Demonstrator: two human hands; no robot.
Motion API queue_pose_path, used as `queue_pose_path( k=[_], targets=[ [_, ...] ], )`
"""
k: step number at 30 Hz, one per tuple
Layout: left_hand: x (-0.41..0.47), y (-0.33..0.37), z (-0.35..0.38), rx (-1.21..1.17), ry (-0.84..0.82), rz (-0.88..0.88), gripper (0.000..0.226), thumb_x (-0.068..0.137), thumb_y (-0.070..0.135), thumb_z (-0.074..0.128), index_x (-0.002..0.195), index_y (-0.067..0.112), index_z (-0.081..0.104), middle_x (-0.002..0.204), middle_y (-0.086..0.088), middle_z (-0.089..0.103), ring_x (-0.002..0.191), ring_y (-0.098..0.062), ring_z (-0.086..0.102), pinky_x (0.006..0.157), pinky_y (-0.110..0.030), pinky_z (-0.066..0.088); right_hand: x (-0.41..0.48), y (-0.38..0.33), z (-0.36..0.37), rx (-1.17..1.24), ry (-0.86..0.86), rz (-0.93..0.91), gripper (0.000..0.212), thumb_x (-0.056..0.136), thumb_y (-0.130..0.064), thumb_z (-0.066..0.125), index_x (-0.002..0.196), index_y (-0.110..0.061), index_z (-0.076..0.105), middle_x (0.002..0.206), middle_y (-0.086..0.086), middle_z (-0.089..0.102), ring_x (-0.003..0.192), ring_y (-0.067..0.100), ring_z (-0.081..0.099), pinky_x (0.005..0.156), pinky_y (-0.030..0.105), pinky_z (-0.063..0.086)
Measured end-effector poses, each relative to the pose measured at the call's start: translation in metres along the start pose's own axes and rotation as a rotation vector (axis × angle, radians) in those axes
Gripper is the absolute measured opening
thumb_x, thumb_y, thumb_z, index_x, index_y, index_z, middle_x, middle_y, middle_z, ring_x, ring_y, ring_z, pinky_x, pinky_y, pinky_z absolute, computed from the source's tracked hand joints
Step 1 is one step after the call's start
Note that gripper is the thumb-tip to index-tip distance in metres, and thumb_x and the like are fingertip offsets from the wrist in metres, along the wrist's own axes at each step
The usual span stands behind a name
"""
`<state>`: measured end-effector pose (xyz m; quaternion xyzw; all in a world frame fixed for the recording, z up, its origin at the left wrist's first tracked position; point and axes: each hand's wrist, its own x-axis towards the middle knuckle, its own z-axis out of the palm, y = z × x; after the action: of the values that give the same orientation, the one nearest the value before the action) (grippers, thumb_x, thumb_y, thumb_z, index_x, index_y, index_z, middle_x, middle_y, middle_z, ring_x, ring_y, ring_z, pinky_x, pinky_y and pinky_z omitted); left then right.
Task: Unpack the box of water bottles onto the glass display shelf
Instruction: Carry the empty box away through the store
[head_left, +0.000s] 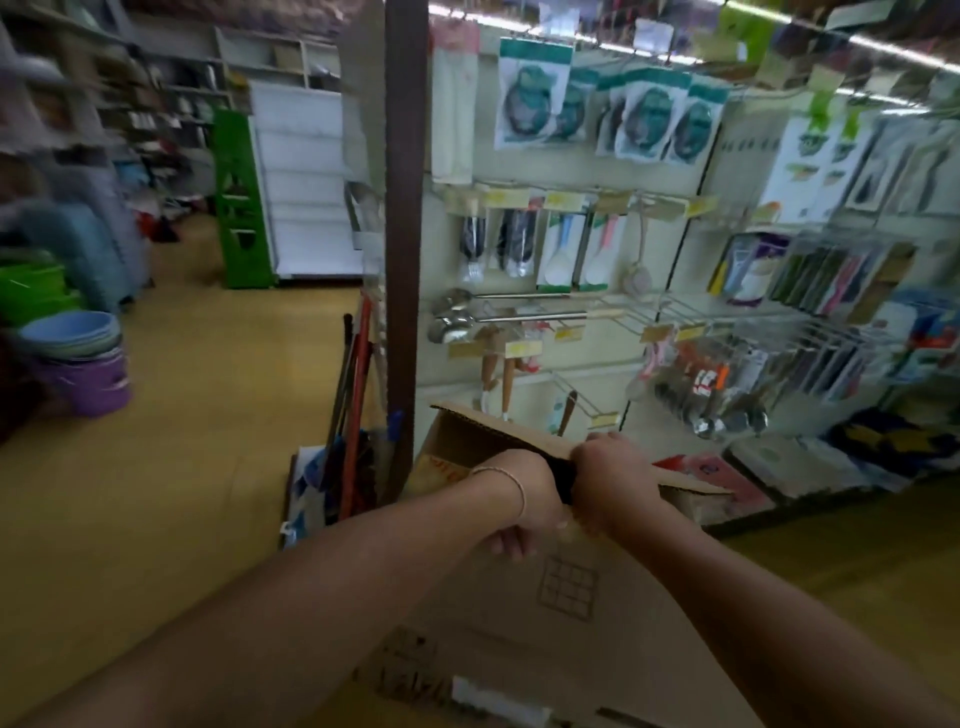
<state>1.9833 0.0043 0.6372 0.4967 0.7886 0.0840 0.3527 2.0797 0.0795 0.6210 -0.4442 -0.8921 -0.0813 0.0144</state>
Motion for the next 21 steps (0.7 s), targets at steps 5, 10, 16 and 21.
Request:
queue_pose_path(
  k=[5,10,16,21],
  targets=[
    [-0.018,-0.044,-0.038,-0.053,0.05,-0.086,0.022,0.096,0.034,0.055,0.09,0.013,0.058,0.061,-0.005,0.067,0.05,-0.018,0.061,0.055,-0.03,0.053,0.019,-0.057,-0.026,0.002,0.023,-0.096,0.017,0.083,-0.021,0.071,0.1,-0.019,0.07,0.097,0.0,0.058,0.095,0.018,0.05,0.084,0.028,0.049],
    [-0.035,-0.096,-0.077,-0.129,0.11,-0.25,0.03,0.089,0.035,0.06,0.077,0.008,0.063,0.054,-0.004,0.068,0.044,-0.018,0.061,0.059,-0.031,0.055,0.033,-0.125,-0.052,0.005,0.037,-0.196,0.015,0.084,-0.024,0.071,0.098,-0.019,0.069,0.1,0.001,0.062,0.095,0.018,0.054,0.085,0.029,0.052],
    [-0.081,-0.17,-0.121,-0.205,0.184,-0.306,0.035,0.092,0.041,0.059,0.082,0.008,0.065,0.055,-0.004,0.066,0.054,-0.02,0.062,0.071,-0.034,0.056,0.039,-0.217,-0.089,0.014,0.053,-0.295,0.013,0.082,-0.015,0.07,0.095,-0.017,0.068,0.095,0.002,0.059,0.093,0.02,0.056,0.077,0.03,0.053],
    [-0.137,-0.241,-0.157,-0.227,0.263,-0.338,0.038,0.096,0.04,0.053,0.115,0.01,0.067,0.06,-0.004,0.066,0.048,-0.017,0.061,0.057,-0.029,0.053,0.032,-0.309,-0.126,-0.012,0.075,-0.436,0.009,0.082,-0.013,0.068,0.09,-0.017,0.066,0.089,0.003,0.058,0.096,0.023,0.059,0.071,0.03,0.047]
  ],
)
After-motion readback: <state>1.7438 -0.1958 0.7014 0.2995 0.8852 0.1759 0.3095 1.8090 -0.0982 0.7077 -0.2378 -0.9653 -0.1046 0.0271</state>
